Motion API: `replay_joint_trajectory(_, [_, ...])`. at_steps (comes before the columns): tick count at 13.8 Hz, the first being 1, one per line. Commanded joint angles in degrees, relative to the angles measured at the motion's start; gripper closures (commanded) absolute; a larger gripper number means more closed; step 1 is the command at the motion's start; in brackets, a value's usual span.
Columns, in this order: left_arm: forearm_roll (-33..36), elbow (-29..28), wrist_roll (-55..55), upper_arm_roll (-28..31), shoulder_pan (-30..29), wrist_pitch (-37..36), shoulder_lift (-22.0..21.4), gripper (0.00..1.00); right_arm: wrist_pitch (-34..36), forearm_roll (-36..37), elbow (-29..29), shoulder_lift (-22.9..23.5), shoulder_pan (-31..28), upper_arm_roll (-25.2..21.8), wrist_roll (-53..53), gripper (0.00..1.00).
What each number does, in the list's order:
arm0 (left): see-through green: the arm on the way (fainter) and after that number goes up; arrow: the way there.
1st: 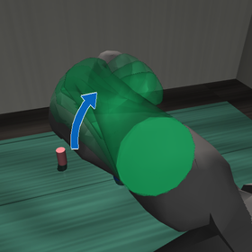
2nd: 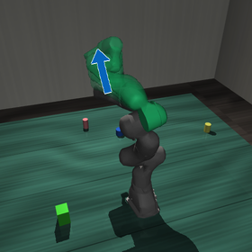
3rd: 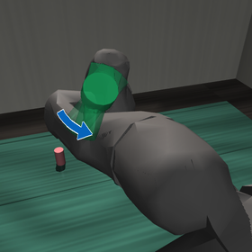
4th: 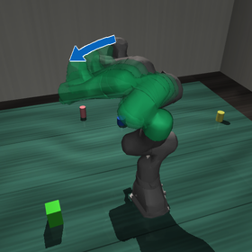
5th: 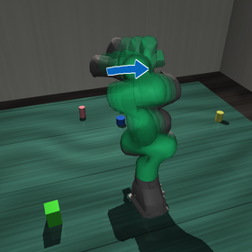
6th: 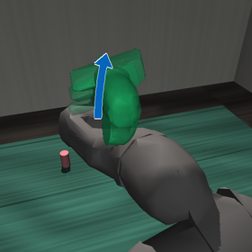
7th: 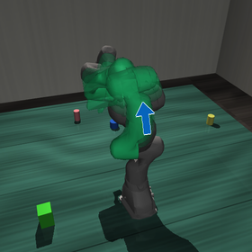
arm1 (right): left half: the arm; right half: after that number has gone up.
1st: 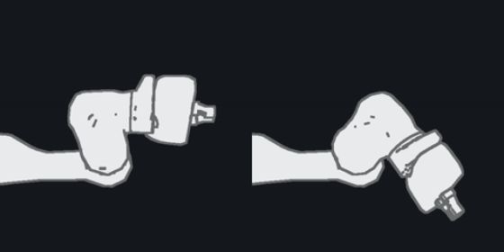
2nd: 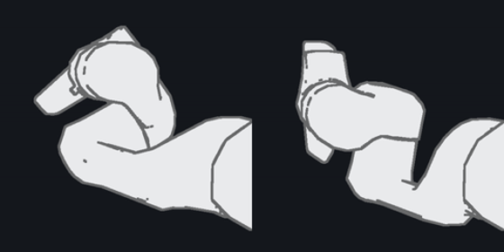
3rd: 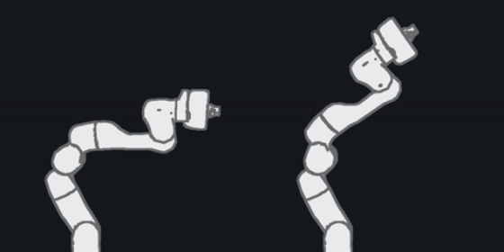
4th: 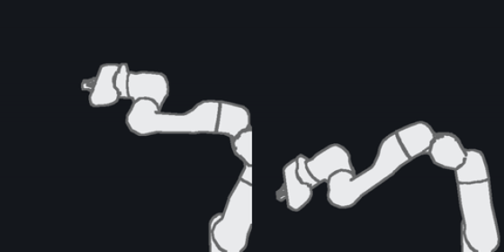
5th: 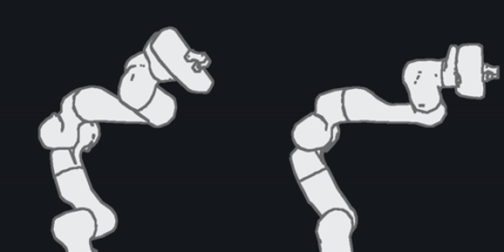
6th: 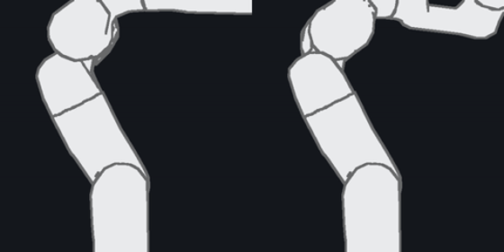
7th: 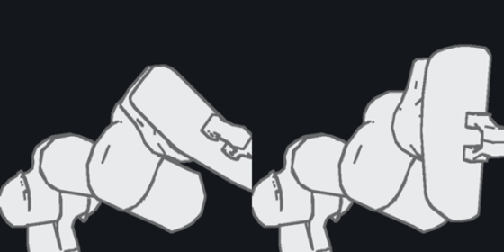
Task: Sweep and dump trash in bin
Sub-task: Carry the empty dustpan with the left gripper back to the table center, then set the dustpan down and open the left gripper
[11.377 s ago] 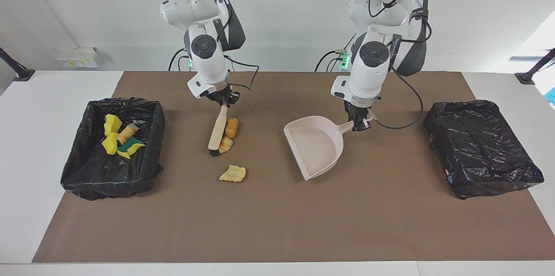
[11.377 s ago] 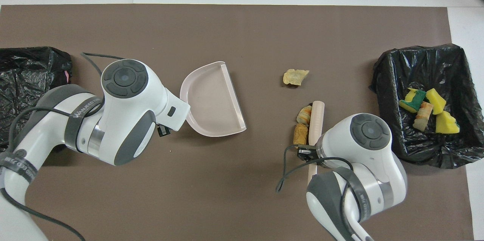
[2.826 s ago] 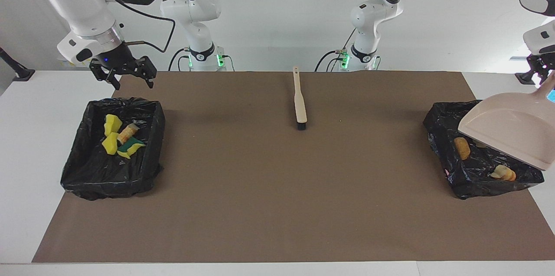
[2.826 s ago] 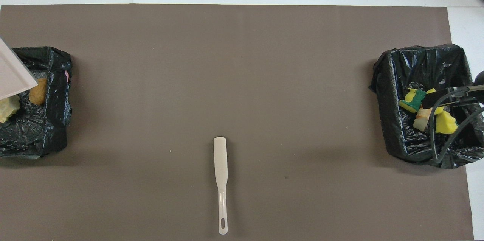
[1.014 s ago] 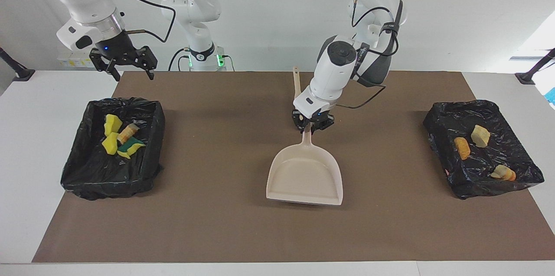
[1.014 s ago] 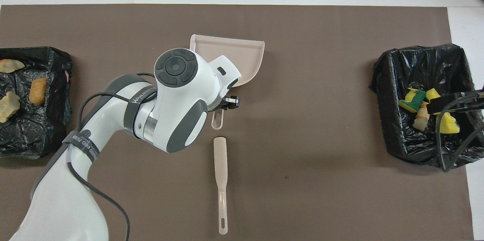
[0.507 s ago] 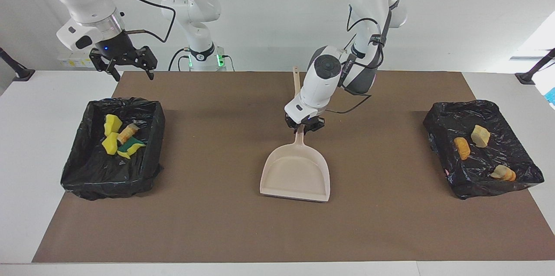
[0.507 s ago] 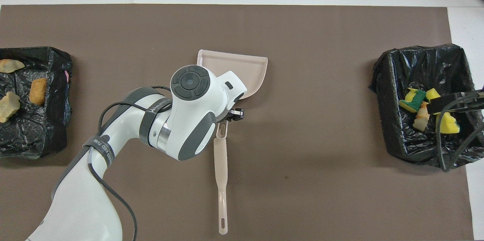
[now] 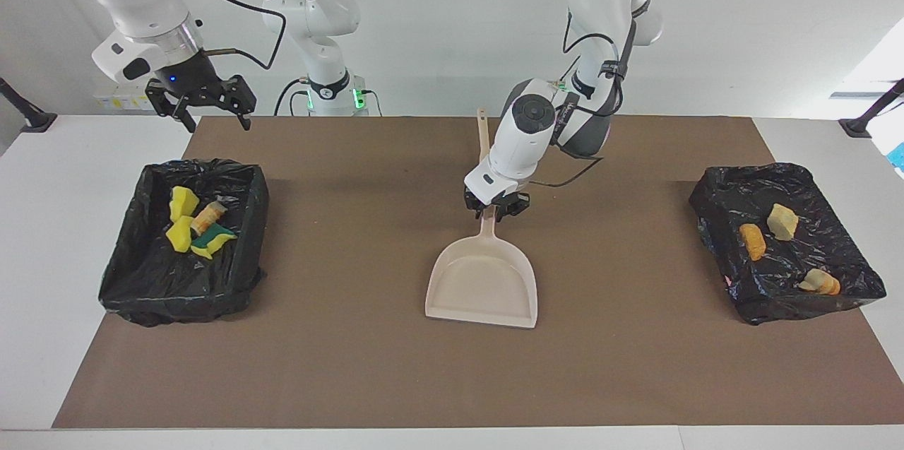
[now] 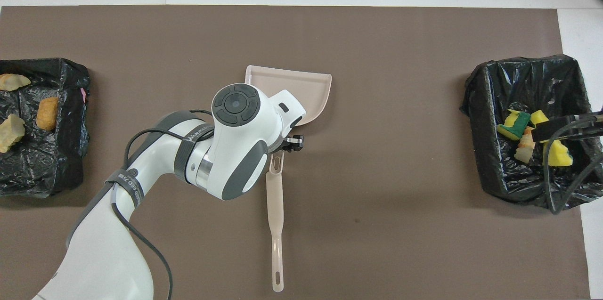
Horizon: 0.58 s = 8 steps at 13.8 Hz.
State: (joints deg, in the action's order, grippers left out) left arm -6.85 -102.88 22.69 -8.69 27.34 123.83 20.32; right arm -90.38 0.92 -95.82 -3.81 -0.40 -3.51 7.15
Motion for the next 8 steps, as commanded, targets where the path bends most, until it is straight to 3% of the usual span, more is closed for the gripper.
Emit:
replay_joint_trajectory(1, [-1.06,-1.00,0.25,1.04,-1.22,0.45,-1.94,0.00,0.20,-1.10,0.02,-0.41,-1.09,0.79,-0.64,0.00])
replay_joint_trajectory(8, [-0.44,-0.39,-0.98,1.21,-13.69,-4.91,-8.80,0.00,0.20,-1.10,0.02,-0.41,-1.09,0.79,-0.73,0.00])
